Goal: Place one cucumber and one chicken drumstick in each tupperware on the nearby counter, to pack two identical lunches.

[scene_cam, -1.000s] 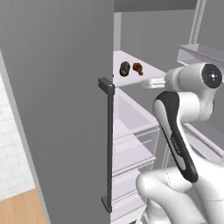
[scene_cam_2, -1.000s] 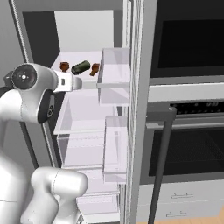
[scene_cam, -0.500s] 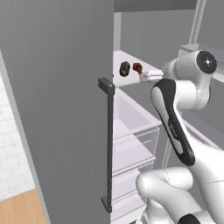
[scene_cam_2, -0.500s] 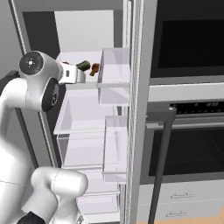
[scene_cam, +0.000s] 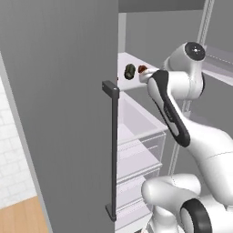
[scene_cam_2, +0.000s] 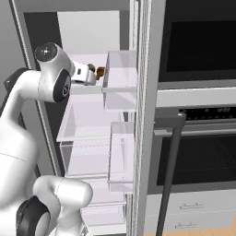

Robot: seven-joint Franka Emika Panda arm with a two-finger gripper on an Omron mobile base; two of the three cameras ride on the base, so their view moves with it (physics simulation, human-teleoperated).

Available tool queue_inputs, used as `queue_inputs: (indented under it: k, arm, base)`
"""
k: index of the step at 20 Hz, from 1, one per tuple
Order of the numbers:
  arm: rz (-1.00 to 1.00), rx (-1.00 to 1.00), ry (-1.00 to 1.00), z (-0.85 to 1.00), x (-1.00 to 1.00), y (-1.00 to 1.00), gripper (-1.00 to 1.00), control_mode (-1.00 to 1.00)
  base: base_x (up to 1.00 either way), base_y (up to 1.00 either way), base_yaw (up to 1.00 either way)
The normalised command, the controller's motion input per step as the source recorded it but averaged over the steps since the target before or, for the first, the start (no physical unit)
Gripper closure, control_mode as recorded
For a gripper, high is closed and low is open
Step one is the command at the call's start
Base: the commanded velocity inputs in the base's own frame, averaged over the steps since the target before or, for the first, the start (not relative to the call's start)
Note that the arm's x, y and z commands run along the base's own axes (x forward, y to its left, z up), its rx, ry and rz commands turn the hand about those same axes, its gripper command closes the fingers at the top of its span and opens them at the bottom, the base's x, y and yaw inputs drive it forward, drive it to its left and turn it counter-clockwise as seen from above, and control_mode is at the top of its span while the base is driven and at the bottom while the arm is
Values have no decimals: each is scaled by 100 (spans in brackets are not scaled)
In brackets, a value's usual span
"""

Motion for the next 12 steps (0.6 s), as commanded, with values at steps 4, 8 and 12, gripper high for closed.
queue_inputs:
  k: [4,8,12]
  arm:
    - [-1,0,1,0,59,-11,-100,-100]
    - [0,0,0,-7,51,-16,-100,-100]
    - [0,-1,0,-34,43,0,-100,-100]
  base:
    - [0,0,0]
    - [0,0,0]
    - [0,0,0]
